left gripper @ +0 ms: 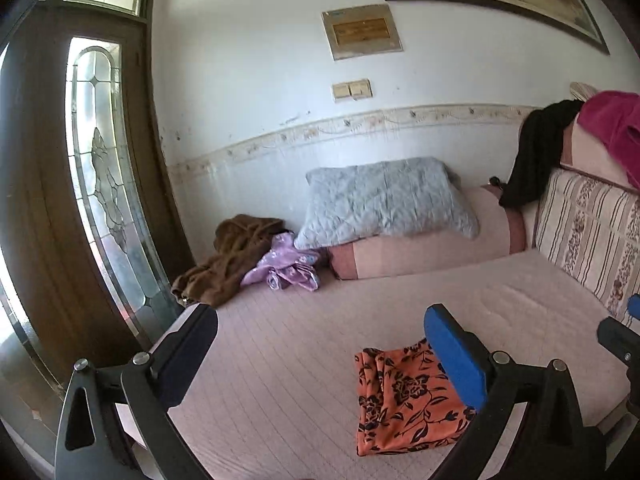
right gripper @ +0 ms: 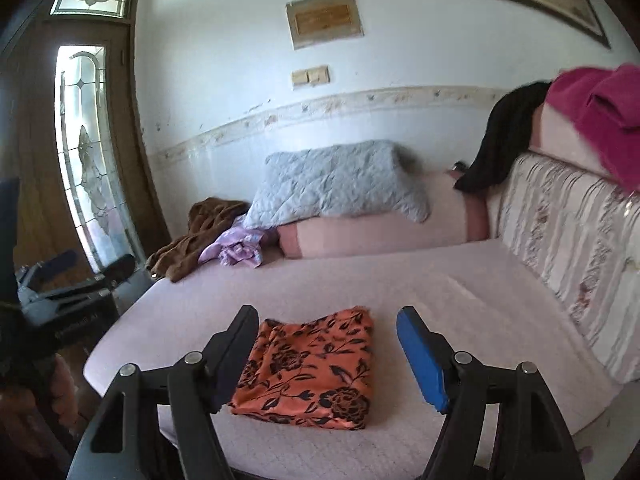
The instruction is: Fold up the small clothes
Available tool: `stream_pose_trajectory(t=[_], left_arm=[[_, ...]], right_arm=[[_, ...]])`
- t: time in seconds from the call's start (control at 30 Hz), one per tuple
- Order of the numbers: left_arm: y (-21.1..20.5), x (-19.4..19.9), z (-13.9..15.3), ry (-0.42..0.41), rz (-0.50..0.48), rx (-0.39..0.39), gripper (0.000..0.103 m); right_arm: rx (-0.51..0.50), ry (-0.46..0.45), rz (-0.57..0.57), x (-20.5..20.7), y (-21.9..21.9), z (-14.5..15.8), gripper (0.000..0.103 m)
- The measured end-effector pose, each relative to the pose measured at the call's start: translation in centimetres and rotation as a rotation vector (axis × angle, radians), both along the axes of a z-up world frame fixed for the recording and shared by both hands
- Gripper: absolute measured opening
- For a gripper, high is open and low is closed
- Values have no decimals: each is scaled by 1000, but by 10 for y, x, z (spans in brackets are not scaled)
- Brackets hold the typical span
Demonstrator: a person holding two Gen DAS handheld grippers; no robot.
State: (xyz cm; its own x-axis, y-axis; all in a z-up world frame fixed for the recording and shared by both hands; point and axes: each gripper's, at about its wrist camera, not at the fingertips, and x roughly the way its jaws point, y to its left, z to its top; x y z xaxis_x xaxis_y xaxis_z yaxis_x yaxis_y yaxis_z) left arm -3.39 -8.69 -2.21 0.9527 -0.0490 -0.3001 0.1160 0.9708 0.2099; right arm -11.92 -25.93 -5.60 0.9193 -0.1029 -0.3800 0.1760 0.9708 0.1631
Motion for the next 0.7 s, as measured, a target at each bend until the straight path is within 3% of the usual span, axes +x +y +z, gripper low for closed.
stream_pose_trajectory(t=[0.27,0.7], left_arm=[[14,-8,20,-31,24,-36,103],[31,0,18,-17,34,-52,103]], right_arm=[[-43,-22,-9,-20,13,21,75],[-77,25,23,-1,41,7,75]])
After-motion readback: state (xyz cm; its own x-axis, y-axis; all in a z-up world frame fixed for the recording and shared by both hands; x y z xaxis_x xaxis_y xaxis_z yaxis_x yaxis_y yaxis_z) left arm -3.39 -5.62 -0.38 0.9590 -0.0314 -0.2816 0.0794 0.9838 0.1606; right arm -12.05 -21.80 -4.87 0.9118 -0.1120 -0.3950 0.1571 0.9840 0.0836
